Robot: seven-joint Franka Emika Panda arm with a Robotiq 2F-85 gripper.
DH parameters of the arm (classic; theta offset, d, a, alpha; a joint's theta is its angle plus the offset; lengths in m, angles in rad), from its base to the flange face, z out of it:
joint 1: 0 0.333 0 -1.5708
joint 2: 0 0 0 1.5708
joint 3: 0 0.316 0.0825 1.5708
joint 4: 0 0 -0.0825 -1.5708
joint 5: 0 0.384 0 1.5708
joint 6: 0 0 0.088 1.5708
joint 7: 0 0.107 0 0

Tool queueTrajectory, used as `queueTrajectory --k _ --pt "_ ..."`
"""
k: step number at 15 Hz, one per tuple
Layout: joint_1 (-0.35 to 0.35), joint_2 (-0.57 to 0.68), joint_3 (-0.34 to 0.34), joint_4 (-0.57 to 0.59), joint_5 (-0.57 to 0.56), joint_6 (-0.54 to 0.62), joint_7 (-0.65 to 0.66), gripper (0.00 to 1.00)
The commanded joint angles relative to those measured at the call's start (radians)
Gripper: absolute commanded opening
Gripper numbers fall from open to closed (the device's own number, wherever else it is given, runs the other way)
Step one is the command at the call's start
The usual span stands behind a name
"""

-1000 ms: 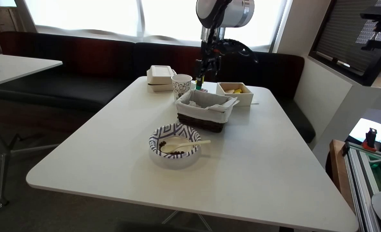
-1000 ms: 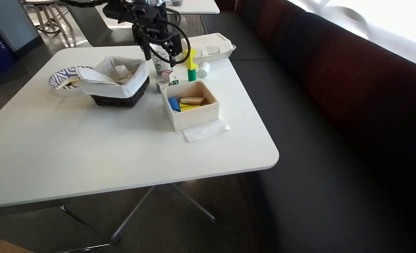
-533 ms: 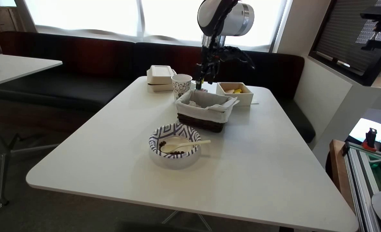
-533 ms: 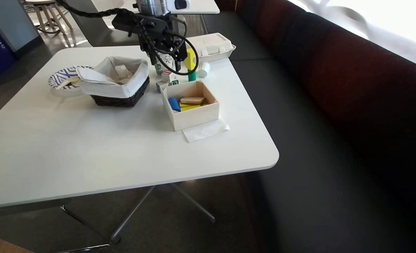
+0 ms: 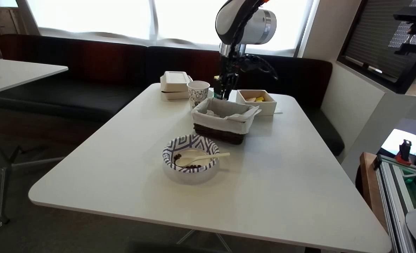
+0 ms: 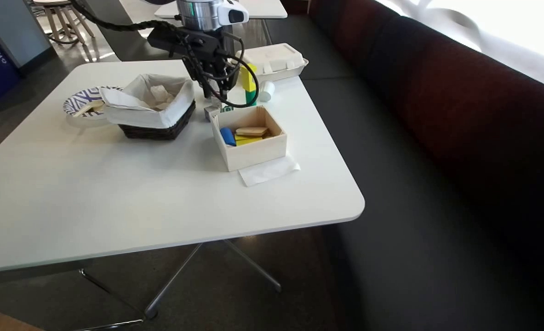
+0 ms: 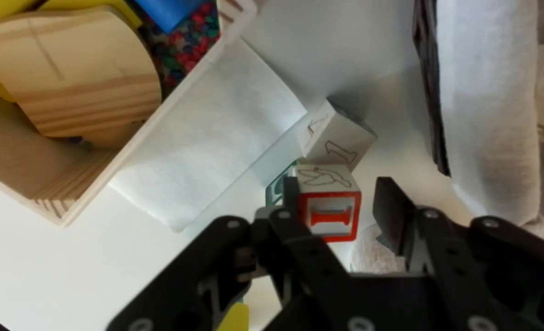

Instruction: Put the yellow object on top of the green object and put the cube on top of the yellow object

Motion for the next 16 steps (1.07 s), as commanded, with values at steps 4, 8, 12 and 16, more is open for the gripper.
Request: queueTrajectory --k 4,8,12,16 --pt "-0.011 0.007 0.016 -0.002 0.014 0.026 -0.033 0.09" --pt "0.01 -0.036 -0.007 -0.004 -0.005 -0.017 0.014 0.09" --pt "0.056 -0.109 -0.063 0.007 -0.031 -0.132 0.15 0.09" --pt "0.097 -0.161 -0.105 0.056 -0.019 -0.235 0.334 0.09"
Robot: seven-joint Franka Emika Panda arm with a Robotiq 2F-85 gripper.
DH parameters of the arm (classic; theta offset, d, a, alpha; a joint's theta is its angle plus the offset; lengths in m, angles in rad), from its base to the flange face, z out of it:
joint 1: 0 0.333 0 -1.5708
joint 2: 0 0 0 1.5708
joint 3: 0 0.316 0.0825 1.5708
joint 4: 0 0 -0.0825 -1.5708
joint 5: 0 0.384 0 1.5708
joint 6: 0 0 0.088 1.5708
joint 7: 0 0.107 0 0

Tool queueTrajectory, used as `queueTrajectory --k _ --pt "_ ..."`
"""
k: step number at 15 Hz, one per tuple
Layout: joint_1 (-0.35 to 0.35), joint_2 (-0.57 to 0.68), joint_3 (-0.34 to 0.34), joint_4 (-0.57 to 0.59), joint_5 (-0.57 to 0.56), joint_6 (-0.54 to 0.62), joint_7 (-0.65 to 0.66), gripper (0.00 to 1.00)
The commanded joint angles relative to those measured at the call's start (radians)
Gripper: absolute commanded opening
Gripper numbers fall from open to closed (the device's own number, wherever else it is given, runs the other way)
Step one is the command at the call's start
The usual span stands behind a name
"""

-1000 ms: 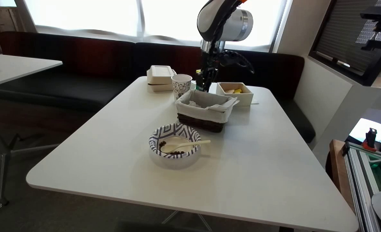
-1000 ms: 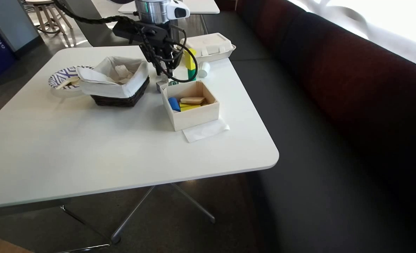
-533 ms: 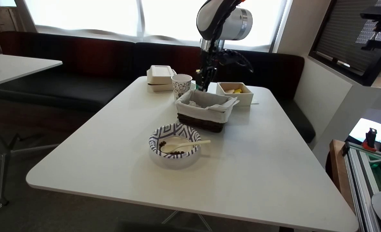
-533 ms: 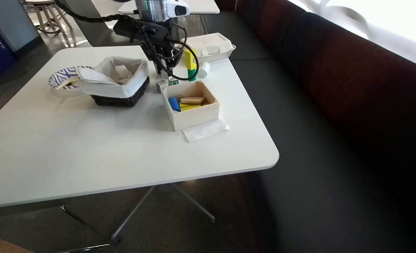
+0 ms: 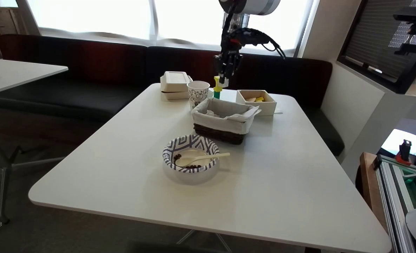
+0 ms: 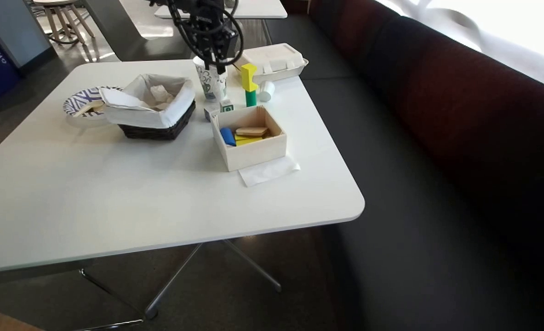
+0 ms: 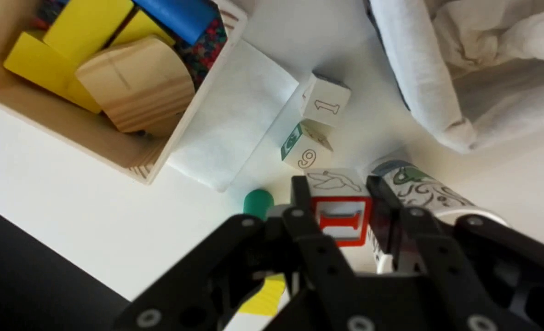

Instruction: Put the yellow object on top of the green object and put the cube on top of the yellow object

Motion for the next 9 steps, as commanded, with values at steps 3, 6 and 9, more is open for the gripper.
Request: queueTrajectory --k 3,6,9 --pt "0.057 -0.035 -0.055 0.08 0.008 -0.067 0.28 0.09" --pt "0.051 -0.041 -0.052 0.079 0.008 -0.048 0.27 0.34" --pt "0.054 -0.04 -0.057 0.085 0.008 -0.048 0.303 0.34"
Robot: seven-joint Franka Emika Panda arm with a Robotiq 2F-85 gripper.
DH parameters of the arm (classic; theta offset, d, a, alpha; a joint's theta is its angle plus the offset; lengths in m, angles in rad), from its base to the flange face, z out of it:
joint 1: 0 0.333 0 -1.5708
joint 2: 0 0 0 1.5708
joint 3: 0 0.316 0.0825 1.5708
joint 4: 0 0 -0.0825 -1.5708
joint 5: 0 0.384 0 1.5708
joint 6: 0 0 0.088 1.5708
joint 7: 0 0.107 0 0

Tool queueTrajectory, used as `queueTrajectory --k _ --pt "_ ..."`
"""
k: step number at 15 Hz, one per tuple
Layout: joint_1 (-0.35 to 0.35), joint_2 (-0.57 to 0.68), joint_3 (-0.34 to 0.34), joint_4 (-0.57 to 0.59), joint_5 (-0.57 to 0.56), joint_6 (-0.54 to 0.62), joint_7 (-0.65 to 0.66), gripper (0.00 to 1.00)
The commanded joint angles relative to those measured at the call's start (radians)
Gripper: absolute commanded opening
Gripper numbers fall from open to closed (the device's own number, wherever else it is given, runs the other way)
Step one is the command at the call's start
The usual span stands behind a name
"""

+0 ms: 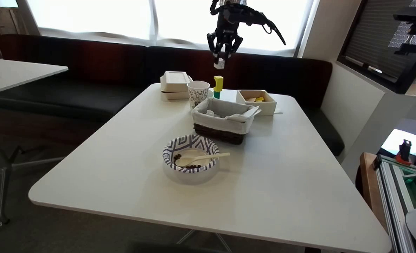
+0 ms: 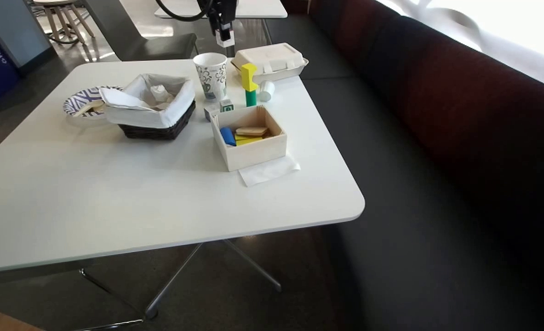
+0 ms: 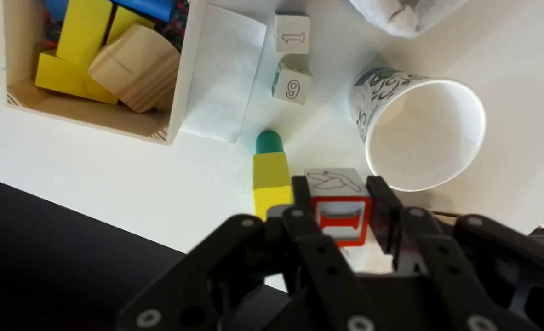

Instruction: Put the yellow object on top of the green object and put the cube on top of the yellow object

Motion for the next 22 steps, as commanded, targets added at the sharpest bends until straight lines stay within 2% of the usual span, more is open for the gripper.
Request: queueTrajectory --k 1,2,4,7,13,22 --pt "0.008 0.002 -0.01 0.003 0.005 -0.004 -0.002 0.34" --pt "0.008 0.003 -0.011 0.003 0.005 -0.004 -0.001 0.09" --pt "0.017 0.038 -0.025 0.032 -0.022 0.028 0.024 0.09" --pt "0.014 0.083 -0.035 0.097 -0.032 -0.021 0.031 0.09" --pt "0.004 0.172 -0.031 0.191 -0.032 -0.035 -0.001 0.09" --pt "-0.003 0.23 -0.045 0.261 -0.051 -0.059 -0.003 0.09"
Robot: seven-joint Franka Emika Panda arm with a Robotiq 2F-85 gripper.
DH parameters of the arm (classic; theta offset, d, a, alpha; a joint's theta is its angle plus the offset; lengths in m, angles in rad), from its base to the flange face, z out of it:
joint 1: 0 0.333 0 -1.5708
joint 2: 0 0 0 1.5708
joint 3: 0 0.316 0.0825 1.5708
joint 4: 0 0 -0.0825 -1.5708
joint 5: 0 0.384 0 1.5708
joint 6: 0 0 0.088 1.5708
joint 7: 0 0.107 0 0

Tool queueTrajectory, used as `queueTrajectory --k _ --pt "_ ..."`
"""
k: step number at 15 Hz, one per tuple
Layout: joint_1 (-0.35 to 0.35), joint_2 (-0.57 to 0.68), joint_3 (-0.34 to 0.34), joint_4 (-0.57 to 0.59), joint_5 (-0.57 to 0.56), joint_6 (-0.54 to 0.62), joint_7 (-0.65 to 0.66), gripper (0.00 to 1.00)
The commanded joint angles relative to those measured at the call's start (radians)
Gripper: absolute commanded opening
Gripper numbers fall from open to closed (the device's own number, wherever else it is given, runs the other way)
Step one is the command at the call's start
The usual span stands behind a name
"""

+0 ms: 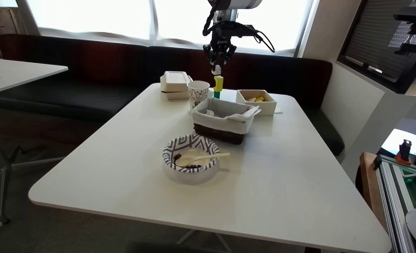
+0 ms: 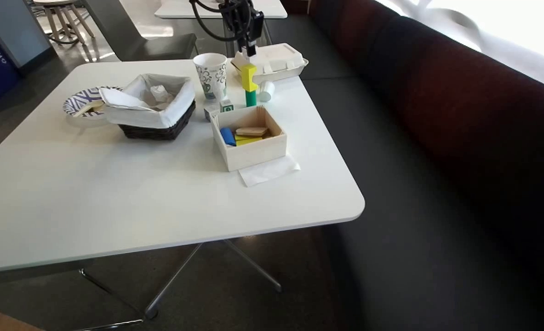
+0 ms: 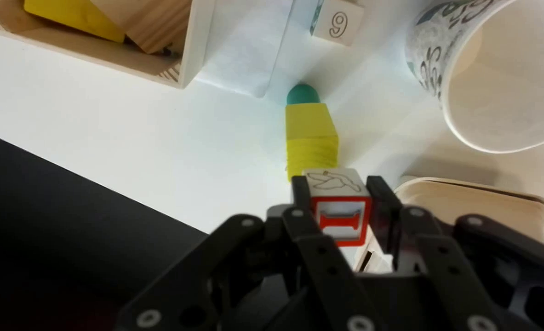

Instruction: Put the yellow object on top of the green object and put the cube on top of the yellow object

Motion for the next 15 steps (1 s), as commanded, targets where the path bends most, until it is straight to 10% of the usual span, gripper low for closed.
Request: queueTrajectory --k 1,15 --pt "-0.003 0.015 -0.008 0.043 -0.015 -0.066 -0.005 0.09" --pt "-0.043 0.011 0.03 0.049 0.039 -0.124 -0.079 0.09"
